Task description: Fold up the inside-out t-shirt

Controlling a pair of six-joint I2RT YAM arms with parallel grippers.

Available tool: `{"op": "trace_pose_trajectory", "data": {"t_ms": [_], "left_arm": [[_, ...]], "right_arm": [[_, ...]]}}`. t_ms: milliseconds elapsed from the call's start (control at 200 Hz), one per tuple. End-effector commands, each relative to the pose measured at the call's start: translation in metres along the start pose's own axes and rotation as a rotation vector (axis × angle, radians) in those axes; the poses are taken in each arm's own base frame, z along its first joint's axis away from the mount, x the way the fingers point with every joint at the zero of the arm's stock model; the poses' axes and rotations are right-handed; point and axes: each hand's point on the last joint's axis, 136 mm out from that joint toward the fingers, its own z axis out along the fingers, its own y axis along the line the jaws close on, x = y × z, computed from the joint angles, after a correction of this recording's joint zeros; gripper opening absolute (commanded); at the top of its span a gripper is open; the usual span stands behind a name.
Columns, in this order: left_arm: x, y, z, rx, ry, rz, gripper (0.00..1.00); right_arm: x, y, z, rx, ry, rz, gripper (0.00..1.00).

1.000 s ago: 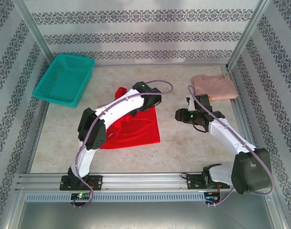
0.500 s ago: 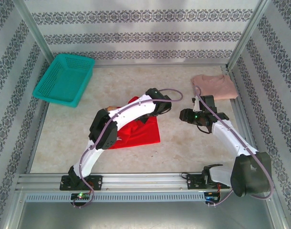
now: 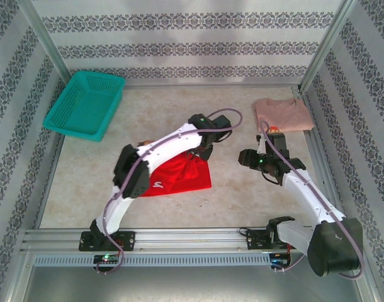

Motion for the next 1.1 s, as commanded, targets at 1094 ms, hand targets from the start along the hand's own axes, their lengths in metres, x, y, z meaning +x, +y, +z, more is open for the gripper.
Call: {"op": "trace_pose_trajectory", "data": {"t_ms": [1094], "left_arm": [[0.071,0.08,0.052,0.636,-0.083,-0.386,0.76]], "right_arm": [[-0.016,0.153,0.156,0.035,0.158,-0.353,0.48]]}}
